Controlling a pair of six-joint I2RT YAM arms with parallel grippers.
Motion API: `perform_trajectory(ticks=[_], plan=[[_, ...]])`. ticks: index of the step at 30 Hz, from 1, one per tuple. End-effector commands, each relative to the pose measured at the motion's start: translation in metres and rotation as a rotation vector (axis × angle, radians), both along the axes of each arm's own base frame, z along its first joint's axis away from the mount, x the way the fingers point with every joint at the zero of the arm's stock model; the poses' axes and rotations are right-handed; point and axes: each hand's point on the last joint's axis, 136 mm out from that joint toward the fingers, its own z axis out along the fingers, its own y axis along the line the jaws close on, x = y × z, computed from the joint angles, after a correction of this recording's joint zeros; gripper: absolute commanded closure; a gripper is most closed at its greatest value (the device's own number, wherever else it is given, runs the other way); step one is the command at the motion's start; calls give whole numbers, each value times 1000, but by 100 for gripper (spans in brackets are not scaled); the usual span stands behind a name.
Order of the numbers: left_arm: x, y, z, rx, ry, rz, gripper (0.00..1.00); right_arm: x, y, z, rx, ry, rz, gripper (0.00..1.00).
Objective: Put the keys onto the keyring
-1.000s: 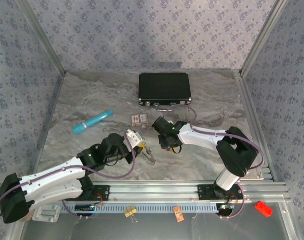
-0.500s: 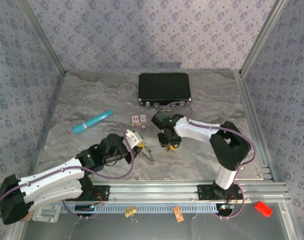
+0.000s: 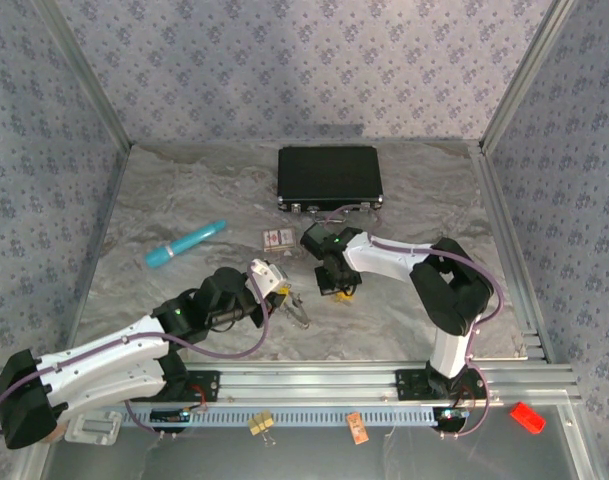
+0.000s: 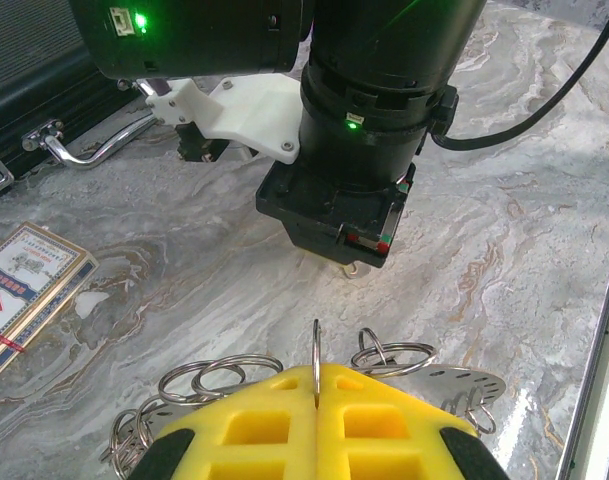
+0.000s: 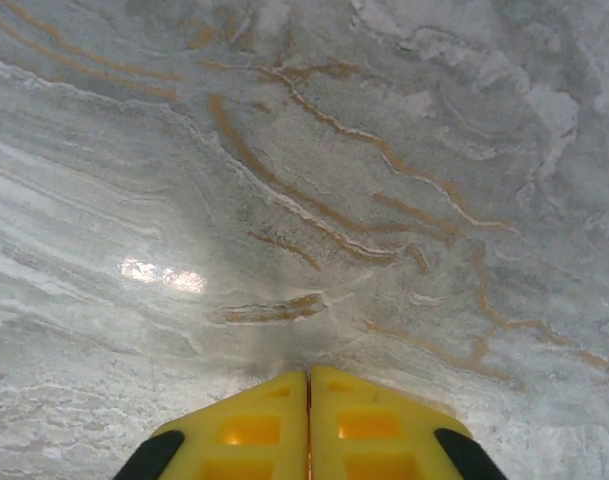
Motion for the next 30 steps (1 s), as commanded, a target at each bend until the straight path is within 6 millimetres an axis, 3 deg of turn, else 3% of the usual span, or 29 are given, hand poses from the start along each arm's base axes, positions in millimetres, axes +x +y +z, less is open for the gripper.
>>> perform_trajectory(ticks=[1,7,13,20,25,30], plan=[[6,-2,18,-53,-40,13,100,-2,0,2,-19,13,6,99],[6,-2,21,-57,-43,16,100,0,3,24,20,-61,49,100],[8,-3,27,-66,-47,24,100,1,20,97,250,-365,216,100],[7,-5,43,-105,-6,35,100,-17,20,164,490,-620,379,100],[5,-7,53,-128,24,36,100,-38,28,193,654,-676,504,100],[3,-10,58,-154,51,30,100,-56,42,206,761,-649,612,100]])
